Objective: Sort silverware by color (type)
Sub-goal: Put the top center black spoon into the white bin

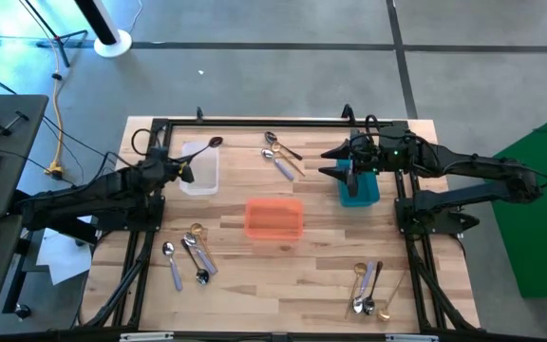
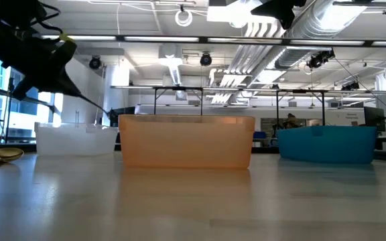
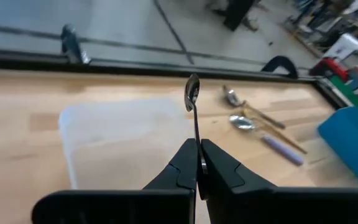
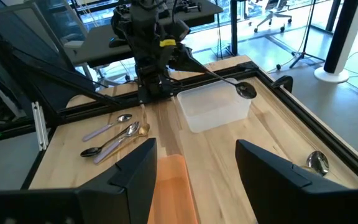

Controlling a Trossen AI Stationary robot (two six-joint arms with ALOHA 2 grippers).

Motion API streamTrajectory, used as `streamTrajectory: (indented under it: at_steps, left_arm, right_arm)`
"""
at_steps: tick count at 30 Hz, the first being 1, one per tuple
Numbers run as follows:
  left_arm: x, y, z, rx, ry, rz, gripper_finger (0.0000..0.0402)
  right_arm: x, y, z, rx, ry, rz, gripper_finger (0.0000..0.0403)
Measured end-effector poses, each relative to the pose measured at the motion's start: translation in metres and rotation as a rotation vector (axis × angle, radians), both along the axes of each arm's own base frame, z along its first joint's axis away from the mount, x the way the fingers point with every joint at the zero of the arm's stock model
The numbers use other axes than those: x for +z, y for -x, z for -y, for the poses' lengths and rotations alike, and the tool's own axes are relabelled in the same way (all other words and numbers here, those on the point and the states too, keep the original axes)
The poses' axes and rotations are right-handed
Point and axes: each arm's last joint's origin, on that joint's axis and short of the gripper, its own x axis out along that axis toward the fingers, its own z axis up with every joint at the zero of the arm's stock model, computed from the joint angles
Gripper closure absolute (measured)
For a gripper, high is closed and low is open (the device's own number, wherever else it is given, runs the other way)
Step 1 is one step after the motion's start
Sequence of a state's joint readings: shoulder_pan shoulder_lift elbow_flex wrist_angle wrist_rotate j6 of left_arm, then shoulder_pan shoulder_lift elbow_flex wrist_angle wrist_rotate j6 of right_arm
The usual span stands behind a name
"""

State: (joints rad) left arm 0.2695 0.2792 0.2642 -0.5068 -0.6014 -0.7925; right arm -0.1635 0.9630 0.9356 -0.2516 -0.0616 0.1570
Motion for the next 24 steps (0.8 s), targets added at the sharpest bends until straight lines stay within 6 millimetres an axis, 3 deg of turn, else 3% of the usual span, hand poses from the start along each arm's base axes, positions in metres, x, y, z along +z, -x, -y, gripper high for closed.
streamTrajectory:
  at_steps: [11, 19, 24]
  left_arm:
    - [-0.003, 0.003, 0.001, 0.03, 0.059, 0.004, 0.0402]
    - [0.039, 0.011, 0.003, 0.004, -0.01, 0.007, 0.0402]
    - [0.027, 0.019, 0.006, 0.035, 0.117, -0.052, 0.0402]
  right_arm:
    - [0.0, 0.0, 0.0, -0.006, 0.001, 0.0, 0.0202]
    - [0.0, 0.0, 0.0, -0.006, 0.001, 0.0, 0.0202]
    - [0.0, 0.0, 0.0, -0.007, 0.001, 0.0, 0.0202]
